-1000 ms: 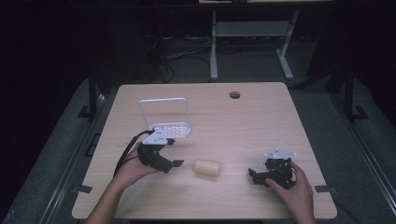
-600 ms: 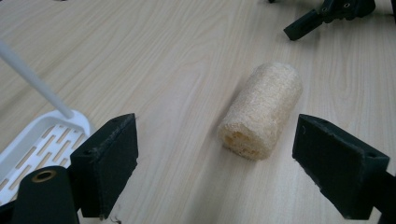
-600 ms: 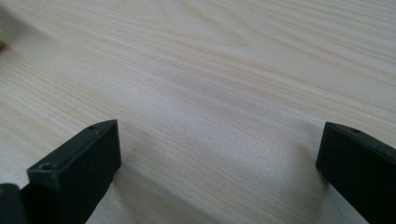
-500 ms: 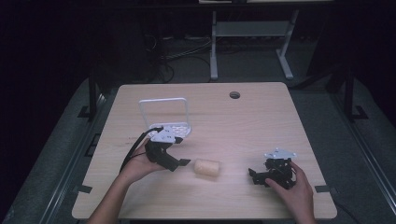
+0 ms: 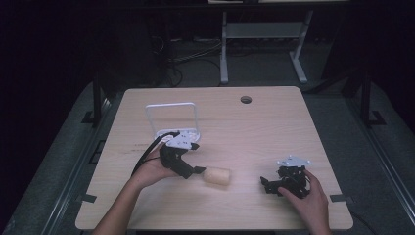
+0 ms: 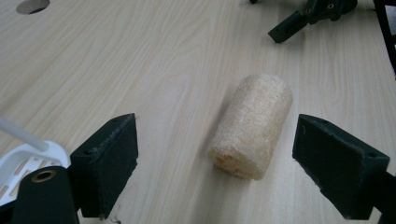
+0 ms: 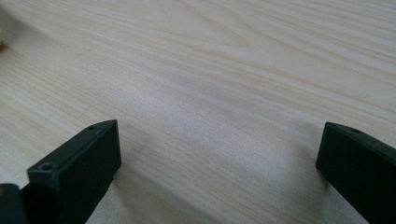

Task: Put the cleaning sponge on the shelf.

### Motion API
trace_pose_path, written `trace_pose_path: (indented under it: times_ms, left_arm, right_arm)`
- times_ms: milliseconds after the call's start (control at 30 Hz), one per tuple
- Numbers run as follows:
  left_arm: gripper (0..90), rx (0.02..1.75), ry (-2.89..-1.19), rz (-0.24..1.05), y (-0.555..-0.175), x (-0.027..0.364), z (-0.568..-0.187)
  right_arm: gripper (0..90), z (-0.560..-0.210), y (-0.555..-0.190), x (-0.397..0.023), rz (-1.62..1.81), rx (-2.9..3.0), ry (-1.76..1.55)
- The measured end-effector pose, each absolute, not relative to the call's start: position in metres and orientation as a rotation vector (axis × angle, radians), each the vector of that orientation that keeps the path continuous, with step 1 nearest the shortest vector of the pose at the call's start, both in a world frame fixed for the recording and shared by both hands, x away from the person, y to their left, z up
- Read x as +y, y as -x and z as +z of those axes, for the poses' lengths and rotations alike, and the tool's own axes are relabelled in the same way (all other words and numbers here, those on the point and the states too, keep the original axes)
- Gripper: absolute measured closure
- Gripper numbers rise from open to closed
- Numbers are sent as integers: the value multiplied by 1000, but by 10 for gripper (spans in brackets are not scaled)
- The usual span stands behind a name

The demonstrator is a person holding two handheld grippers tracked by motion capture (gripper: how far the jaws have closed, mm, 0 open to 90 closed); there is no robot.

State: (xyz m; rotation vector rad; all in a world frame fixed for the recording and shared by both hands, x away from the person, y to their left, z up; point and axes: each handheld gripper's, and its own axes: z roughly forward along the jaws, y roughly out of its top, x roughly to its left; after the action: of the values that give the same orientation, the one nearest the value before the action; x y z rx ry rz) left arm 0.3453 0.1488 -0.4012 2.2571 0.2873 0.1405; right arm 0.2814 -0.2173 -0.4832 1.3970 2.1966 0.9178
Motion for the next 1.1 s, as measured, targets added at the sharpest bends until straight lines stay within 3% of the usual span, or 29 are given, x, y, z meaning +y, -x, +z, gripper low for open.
trace_pose_path:
  times_ms: [1100]
  left_arm:
    - [139, 62, -2292, -8, -352, 110, -417]
  right_arm:
    - [0, -483, -281, -217, 917, 2198, -1396]
